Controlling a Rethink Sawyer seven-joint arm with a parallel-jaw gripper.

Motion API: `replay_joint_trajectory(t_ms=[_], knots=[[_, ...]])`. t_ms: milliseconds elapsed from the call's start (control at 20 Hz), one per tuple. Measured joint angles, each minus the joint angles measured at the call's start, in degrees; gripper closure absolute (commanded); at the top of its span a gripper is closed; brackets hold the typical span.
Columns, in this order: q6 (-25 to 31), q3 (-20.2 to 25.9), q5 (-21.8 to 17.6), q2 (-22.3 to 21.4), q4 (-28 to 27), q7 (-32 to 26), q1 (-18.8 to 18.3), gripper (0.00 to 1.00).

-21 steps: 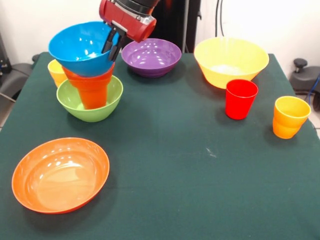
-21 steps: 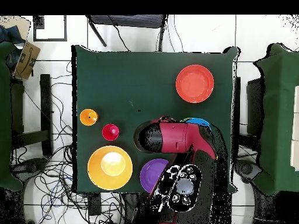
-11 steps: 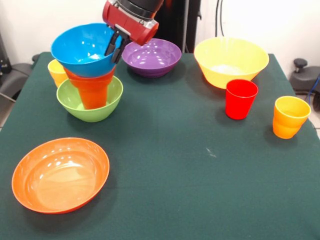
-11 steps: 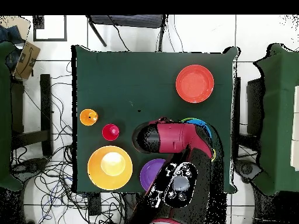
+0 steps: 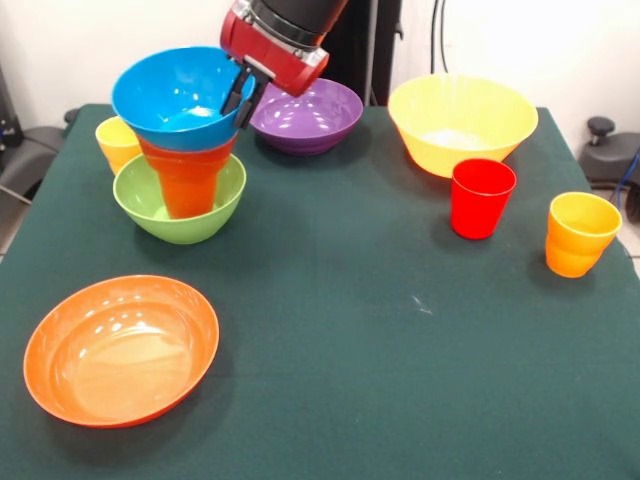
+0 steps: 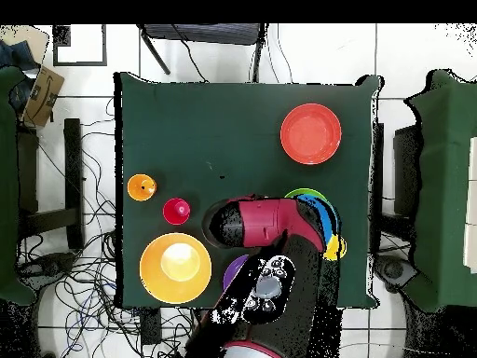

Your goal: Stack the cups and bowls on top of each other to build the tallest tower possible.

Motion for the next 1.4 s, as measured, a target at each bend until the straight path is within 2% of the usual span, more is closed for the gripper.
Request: replay_joint_trajectory(t_ms=[700, 1400], knots=[[0.0, -2.1, -0.6, 1.2, -0.2, 0.0, 0.3, 1.0], [0.0, -2.1, -0.6, 1.2, -0.3, 0.0, 0.2, 1.0]])
